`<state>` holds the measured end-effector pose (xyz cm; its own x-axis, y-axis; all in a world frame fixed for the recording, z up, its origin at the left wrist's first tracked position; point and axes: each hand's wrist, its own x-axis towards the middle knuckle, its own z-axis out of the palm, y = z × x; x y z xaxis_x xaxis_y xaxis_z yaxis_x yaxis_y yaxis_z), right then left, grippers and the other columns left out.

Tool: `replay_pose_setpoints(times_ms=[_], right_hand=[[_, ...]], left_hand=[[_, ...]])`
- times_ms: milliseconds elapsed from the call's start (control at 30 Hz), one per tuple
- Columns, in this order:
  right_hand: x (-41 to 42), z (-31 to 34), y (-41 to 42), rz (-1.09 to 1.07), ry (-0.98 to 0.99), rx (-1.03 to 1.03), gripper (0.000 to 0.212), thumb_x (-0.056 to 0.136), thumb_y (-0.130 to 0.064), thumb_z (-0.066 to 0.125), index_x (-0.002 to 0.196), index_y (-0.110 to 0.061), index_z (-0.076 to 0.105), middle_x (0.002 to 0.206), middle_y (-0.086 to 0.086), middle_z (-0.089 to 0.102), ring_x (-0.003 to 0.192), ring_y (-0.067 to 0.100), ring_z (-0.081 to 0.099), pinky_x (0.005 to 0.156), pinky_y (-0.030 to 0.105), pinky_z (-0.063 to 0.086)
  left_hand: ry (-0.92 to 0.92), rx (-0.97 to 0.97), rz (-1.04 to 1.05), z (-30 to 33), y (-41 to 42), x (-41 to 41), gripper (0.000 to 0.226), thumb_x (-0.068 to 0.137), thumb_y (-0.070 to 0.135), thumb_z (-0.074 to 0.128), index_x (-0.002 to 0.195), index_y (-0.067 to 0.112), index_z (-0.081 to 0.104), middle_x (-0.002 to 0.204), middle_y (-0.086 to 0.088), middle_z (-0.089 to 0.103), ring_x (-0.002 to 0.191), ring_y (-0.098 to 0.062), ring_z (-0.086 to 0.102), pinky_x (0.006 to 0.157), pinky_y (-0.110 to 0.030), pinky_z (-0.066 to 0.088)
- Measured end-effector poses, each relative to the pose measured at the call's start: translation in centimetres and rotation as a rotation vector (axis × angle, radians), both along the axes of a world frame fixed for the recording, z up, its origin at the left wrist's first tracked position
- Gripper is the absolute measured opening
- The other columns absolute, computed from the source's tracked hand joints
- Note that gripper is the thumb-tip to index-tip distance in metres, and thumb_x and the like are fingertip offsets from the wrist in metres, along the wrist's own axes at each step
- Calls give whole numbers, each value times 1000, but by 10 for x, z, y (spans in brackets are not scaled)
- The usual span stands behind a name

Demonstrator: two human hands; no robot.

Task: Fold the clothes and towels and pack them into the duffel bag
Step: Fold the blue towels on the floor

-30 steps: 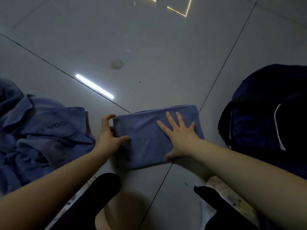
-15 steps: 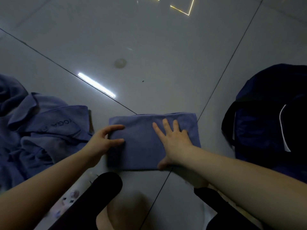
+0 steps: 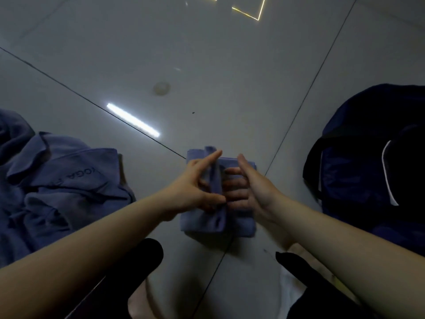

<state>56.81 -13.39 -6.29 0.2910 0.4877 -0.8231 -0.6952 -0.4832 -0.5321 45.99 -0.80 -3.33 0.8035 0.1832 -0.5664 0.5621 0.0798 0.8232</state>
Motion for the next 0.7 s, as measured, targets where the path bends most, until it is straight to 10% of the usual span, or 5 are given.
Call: replay_pose_setpoints(times_ms=[167,333,700], right_hand=[[-9,-13,-12,118,-209,-5,23,88,-26,68,104,-18,54,81,0,62,68,13,62,56,30,51],[-9,-27,-18,243,-468,-145,19,88,-15,65,86,-25,49,71,4,57,70,22,55,64,36,46],[8,-34,-42,299,-570,-454,15,81,-17,59,78,-18,45,82,5,58,76,24,56,65,33,45]], left_hand=[[-38,-35,-101,-12,-15,-1,89,82,-5,67,133,56,26,123,26,42,88,-10,66,76,-29,58],[-283,888,-158,-33,8,-12,23,84,13,57,105,16,67,101,1,66,92,-16,56,84,-38,52],[-193,1321,-930,-91,13,-24,72,87,70,30,147,31,34,152,-8,36,137,-34,34,97,-58,42]])
